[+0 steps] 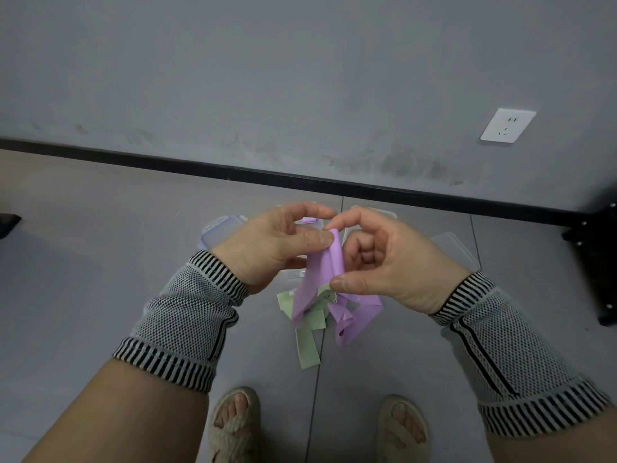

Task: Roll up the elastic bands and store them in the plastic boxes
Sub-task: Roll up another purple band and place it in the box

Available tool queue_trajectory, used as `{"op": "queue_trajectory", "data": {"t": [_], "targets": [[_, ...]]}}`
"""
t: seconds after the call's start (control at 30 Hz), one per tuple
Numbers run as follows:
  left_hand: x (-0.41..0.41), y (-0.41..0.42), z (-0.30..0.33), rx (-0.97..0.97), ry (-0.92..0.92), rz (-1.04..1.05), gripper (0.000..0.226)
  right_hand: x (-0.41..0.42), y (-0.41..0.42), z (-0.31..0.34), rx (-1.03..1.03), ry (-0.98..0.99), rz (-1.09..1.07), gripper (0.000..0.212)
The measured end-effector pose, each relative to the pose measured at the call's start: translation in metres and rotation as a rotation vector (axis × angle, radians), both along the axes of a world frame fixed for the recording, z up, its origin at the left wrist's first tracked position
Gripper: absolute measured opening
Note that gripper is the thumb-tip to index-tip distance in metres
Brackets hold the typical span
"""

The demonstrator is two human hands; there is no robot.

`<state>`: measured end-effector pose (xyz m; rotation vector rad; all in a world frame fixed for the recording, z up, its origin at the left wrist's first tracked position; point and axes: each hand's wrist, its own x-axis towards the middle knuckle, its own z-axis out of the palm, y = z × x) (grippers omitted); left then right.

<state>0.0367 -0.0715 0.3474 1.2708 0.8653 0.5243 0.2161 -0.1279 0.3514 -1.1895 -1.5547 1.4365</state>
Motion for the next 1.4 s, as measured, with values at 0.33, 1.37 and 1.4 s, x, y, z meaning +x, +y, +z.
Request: {"op": "queue_trajectory", "data": {"t": [0.33, 1.37, 1.4], "targets": [[0.003, 0.0, -0.004, -0.026, -0.028, 0.041, 0.038, 0.005, 0.004, -0.005, 0.038, -0.004, -0.02, 0.046], [0.021, -0.006, -0.003, 0.0, -0.129, 0.414, 0.012, -0.008, 0.009, -0.02, 0.221, 0.036, -0.592, 0.025], [0.021, -0.006, -0.004, 0.004, -0.133, 0.417, 0.014, -0.008, 0.009, -0.02, 0.208, 0.051, -0.589, 0.027]]}}
